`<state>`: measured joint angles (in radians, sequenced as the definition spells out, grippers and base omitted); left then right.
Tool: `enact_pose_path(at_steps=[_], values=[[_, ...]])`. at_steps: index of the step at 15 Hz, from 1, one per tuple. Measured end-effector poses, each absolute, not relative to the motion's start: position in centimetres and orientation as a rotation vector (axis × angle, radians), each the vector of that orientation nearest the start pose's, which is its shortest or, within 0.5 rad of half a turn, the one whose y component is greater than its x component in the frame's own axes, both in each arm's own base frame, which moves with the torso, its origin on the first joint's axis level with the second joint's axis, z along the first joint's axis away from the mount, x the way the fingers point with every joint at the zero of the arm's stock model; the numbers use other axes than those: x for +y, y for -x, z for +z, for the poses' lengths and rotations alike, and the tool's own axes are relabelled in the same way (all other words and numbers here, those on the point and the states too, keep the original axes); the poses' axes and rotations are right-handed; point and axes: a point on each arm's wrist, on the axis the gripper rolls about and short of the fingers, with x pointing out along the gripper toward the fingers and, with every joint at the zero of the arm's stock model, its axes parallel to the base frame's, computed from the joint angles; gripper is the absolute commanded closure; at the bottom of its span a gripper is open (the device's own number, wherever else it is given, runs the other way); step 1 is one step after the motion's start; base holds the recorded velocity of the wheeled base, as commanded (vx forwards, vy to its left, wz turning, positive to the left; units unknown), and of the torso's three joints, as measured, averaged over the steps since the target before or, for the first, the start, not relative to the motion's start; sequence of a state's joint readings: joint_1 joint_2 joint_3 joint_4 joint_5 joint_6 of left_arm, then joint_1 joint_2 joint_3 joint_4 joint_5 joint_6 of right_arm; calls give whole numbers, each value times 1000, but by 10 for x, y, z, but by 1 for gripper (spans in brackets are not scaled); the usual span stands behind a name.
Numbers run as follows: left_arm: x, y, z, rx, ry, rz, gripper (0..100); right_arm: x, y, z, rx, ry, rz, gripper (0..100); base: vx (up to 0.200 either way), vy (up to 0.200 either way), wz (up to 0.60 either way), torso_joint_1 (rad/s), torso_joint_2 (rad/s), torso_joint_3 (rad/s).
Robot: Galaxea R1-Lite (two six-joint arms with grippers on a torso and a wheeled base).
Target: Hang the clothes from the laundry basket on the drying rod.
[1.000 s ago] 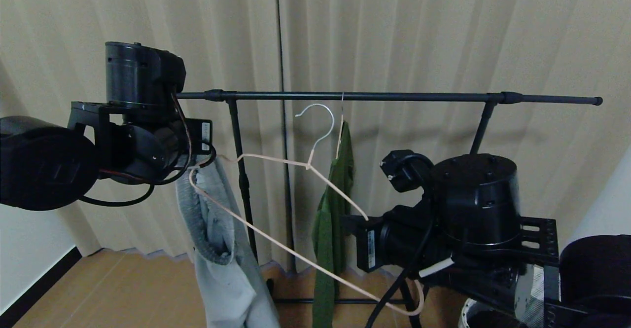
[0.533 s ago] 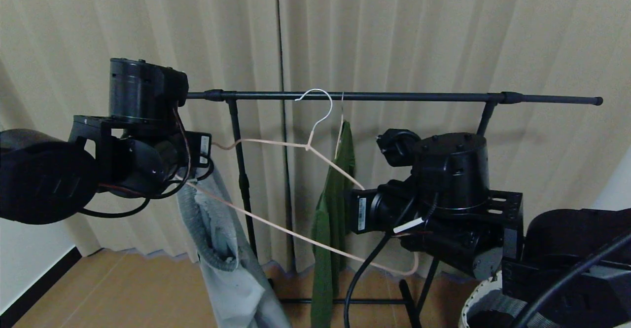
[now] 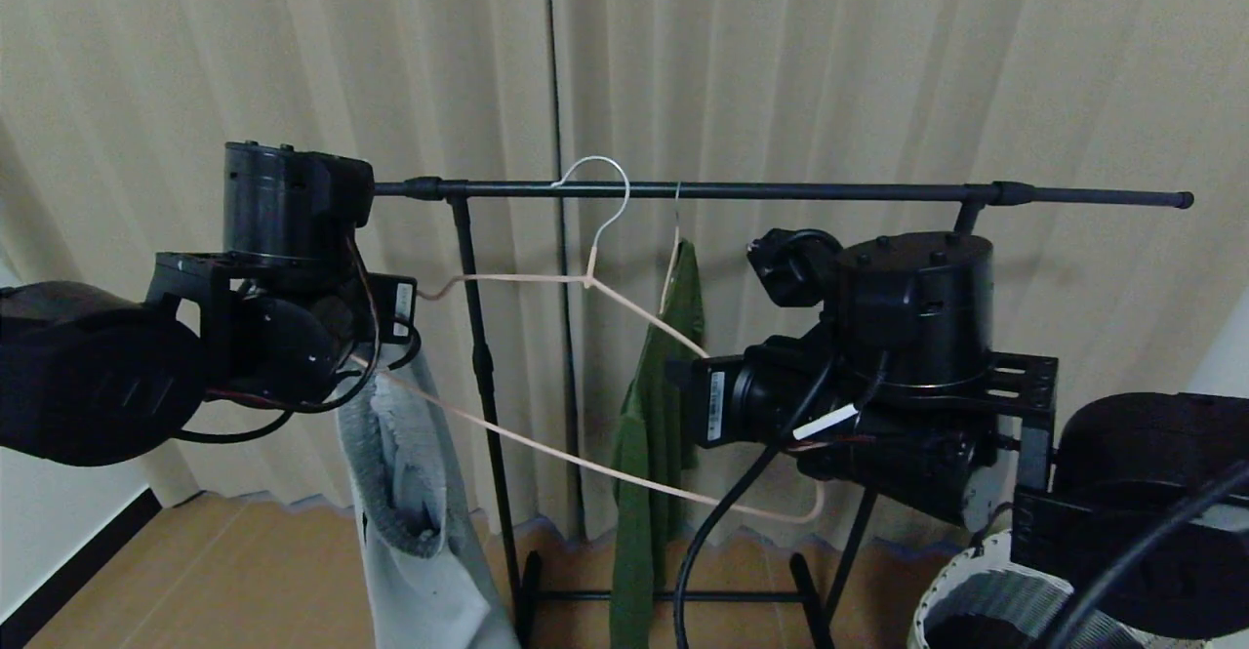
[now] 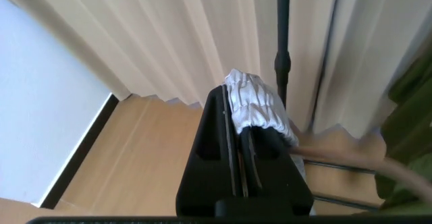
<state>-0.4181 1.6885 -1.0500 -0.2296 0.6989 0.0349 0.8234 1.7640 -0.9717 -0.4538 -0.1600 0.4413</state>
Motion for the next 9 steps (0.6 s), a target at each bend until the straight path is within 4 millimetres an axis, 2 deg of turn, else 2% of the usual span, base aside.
enact_pose_path(at_steps=[2,4,9], values=[[-114,-293,214,354,-252,275,100,242,-209,194,471,-274,644,100,0,0,0,0,0,0],[-117,-298,215,348,-251,282,100,243,-199,192,481,-264,659,100,0,0,0,0,0,0],[-115,-306,224,328,-257,296,100,242,-195,187,467,-240,585,100,0,0,0,0,0,0]])
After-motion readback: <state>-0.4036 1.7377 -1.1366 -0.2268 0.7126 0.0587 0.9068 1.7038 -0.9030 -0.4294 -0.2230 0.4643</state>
